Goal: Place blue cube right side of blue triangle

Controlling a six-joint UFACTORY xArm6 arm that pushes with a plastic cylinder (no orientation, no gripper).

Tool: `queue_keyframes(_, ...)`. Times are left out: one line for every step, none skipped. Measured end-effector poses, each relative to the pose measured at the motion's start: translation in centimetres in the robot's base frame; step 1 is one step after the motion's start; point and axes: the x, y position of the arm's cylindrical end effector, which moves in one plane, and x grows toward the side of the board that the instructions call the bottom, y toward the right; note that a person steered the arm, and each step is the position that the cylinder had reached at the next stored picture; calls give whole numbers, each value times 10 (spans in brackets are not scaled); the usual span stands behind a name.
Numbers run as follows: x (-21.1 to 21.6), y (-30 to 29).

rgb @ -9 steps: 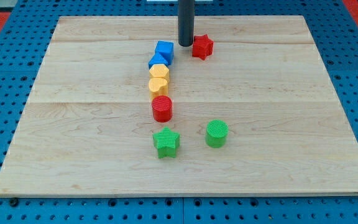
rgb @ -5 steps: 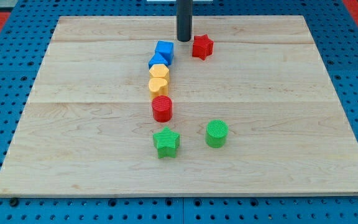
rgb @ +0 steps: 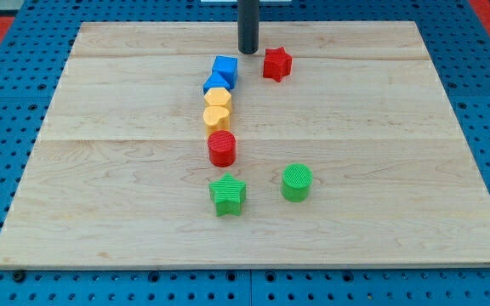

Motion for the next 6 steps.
queue_keyframes(12, -33)
queue_keyframes(21, -48)
queue_keyframes(21, -52)
queue_keyframes(29, -46)
queue_keyframes(55, -24)
queue_keyframes(77, -7)
